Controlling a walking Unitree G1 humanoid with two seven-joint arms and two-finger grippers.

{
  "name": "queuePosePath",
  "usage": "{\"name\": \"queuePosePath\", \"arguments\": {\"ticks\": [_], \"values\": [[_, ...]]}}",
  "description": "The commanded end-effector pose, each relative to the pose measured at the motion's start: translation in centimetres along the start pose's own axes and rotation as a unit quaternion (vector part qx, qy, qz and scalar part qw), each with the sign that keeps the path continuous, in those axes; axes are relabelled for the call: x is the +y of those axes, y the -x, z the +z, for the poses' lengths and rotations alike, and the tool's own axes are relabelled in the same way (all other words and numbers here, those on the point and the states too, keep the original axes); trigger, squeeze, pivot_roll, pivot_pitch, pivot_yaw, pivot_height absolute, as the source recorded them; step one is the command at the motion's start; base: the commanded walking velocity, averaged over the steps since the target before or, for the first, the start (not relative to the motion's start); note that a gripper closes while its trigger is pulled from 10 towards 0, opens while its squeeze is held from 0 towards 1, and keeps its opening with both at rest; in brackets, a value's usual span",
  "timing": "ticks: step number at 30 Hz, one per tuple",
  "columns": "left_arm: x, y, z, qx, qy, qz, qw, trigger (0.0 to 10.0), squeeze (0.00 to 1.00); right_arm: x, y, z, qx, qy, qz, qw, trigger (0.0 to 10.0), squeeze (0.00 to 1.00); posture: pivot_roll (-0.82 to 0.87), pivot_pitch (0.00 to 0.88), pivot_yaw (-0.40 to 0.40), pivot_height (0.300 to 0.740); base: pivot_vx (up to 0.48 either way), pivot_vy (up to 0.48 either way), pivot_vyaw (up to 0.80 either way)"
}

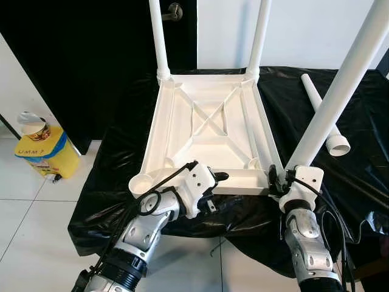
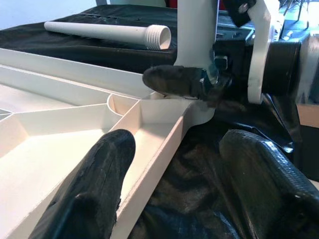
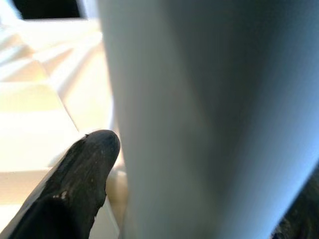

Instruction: Building children table

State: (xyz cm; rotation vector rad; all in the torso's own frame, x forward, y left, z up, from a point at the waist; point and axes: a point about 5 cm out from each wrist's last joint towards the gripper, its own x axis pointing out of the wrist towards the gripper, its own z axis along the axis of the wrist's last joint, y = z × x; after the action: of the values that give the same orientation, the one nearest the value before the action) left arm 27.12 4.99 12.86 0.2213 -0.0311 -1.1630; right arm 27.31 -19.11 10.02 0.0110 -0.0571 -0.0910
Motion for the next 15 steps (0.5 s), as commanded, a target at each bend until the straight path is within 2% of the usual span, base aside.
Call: {"name": "queuePosePath", "arguments": {"ticks": [1, 3, 5, 12, 15], "values": [[0.1, 0.3, 0.0, 0.001, 0.003, 0.018, 1.0, 10.0, 0.0, -0.5, -0.1, 0.6, -0.016, -0.009, 0.02, 1.0, 10.0, 0.0, -0.03, 0.0, -0.024, 0.74, 0.0, 0.0, 0.0], [0.2, 0.3, 0.0, 0.002, 0.003, 0.018, 1.0, 10.0, 0.0, -0.8, -0.1, 0.9, -0.022, -0.006, 0.043, 0.999, 10.0, 0.0, -0.03, 0.0, -0.023, 0.74, 0.0, 0.0, 0.0], [0.3, 0.5, 0.1, 0.003, 0.002, 0.021, 1.0, 10.0, 0.0, -1.3, -0.6, 1.9, -0.037, 0.004, 0.106, 0.994, 10.0, 0.0, -0.03, 0.0, -0.019, 0.74, 0.0, 0.0, 0.0], [0.5, 0.7, 0.2, 0.005, 0.0, 0.022, 1.0, 10.0, 0.0, -1.3, -1.0, 2.6, -0.044, 0.017, 0.169, 0.985, 10.0, 0.0, -0.03, 0.0, -0.011, 0.74, 0.0, 0.0, 0.0], [0.6, 0.8, 0.3, 0.006, -0.003, 0.021, 1.0, 10.0, 0.0, -1.3, -1.4, 2.8, -0.041, 0.031, 0.212, 0.976, 10.0, 0.0, -0.02, 0.0, -0.007, 0.74, 0.0, 0.0, 0.0]]}}
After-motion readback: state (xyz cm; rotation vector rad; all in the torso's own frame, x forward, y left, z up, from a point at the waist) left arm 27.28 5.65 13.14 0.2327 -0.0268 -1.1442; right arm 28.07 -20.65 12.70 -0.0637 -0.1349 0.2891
